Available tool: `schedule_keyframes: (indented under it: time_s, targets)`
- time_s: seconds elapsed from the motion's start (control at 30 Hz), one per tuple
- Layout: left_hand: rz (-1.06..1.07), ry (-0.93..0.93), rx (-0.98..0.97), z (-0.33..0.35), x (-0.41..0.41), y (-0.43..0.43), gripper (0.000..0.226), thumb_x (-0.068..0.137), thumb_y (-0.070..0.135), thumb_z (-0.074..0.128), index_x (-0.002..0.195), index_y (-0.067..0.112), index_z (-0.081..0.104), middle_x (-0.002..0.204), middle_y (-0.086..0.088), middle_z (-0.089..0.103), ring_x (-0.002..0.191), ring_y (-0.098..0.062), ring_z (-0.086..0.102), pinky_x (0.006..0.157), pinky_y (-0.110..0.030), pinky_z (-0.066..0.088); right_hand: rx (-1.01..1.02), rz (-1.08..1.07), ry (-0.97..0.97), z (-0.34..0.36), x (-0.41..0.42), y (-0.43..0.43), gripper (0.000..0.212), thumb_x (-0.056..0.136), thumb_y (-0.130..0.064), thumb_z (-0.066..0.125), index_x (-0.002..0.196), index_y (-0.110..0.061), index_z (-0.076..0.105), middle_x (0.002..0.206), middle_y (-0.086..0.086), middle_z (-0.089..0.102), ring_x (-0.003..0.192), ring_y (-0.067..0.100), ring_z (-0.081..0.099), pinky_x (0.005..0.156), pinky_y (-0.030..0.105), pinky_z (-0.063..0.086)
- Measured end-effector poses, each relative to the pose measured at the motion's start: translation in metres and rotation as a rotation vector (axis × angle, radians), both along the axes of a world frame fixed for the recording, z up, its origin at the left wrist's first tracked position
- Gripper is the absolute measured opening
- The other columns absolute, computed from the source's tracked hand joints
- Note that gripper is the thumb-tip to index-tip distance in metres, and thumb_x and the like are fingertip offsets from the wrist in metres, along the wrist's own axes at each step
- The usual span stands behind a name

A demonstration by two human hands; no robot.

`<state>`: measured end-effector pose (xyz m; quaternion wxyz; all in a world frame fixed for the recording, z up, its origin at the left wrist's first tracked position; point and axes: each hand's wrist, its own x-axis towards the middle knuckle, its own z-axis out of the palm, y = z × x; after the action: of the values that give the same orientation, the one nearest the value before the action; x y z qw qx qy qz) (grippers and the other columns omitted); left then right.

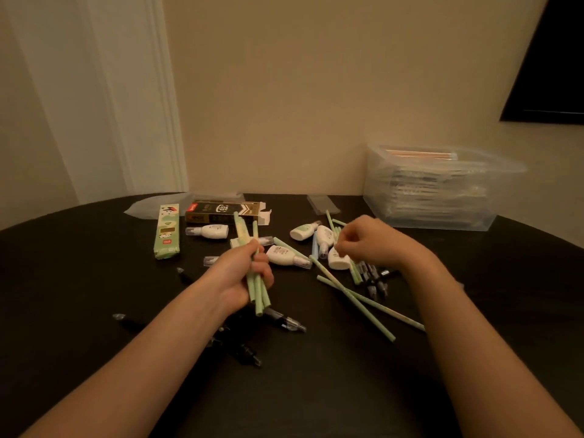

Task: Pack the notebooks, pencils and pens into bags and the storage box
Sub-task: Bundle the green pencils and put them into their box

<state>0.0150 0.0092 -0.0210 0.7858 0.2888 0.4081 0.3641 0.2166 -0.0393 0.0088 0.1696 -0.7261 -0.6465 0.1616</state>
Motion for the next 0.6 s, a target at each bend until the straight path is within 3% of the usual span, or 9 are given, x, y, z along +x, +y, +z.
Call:
schedule_keyframes:
  time_s: [0.07,0.2,0.33,0.4,0.5,0.6]
  targets:
    - [-0.038,0.019,0.013,0.0,0.001,-0.001,0.022,0.1,0.029,0.042,0.085,0.013,0.048,0.049,0.005,0.038,0.037,-0.003,0.03,0.031,-0.013,0.029,-0.127,-0.016,-0.104,-0.006,-0.001,0.004,0.018,0.091,-0.026,0.058,0.091,-0.011,0.068,0.09,0.006,0.066,0.082,0.015,0.06,0.081,0.033,0.051]
    - [-0.126,0.081,0.055,-0.002,0.003,-0.003,0.017,0.096,0.028,0.05,0.088,0.013,0.05,0.05,0.006,0.036,0.035,-0.003,0.029,0.031,-0.012,0.025,-0.271,0.006,-0.229,-0.017,-0.009,0.008,0.02,0.087,-0.034,0.064,0.093,-0.014,0.064,0.095,0.003,0.063,0.094,0.017,0.06,0.086,0.032,0.052]
    - [-0.157,0.064,0.051,-0.003,0.004,-0.005,0.015,0.097,0.022,0.046,0.086,0.012,0.049,0.048,0.006,0.035,0.034,-0.003,0.029,0.03,-0.012,0.024,-0.276,0.024,-0.312,-0.021,-0.015,0.009,0.021,0.092,-0.027,0.057,0.101,-0.009,0.064,0.092,0.004,0.057,0.089,0.018,0.056,0.073,0.025,0.046]
    - [-0.143,0.037,0.05,-0.003,0.004,-0.006,0.018,0.098,0.023,0.045,0.085,0.013,0.048,0.049,0.005,0.035,0.034,-0.003,0.03,0.031,-0.013,0.026,-0.214,0.034,-0.264,-0.018,-0.014,0.009,0.024,0.094,-0.028,0.053,0.099,-0.007,0.064,0.091,0.005,0.058,0.082,0.014,0.054,0.064,0.021,0.041]
    - [-0.136,0.036,0.074,-0.002,0.005,-0.007,0.021,0.099,0.025,0.043,0.082,0.012,0.047,0.049,0.004,0.037,0.035,-0.004,0.032,0.031,-0.014,0.029,-0.106,0.092,-0.141,-0.011,-0.012,0.008,0.021,0.096,-0.031,0.051,0.089,-0.014,0.062,0.085,-0.001,0.056,0.073,0.008,0.05,0.063,0.02,0.039]
    - [-0.136,0.005,0.126,-0.002,0.005,-0.007,0.021,0.099,0.025,0.042,0.083,0.013,0.047,0.05,0.004,0.037,0.036,-0.004,0.032,0.033,-0.014,0.03,-0.086,0.2,0.177,-0.003,-0.017,0.0,0.02,0.098,-0.03,0.047,0.085,-0.018,0.056,0.071,-0.007,0.049,0.059,0.003,0.044,0.056,0.018,0.037]
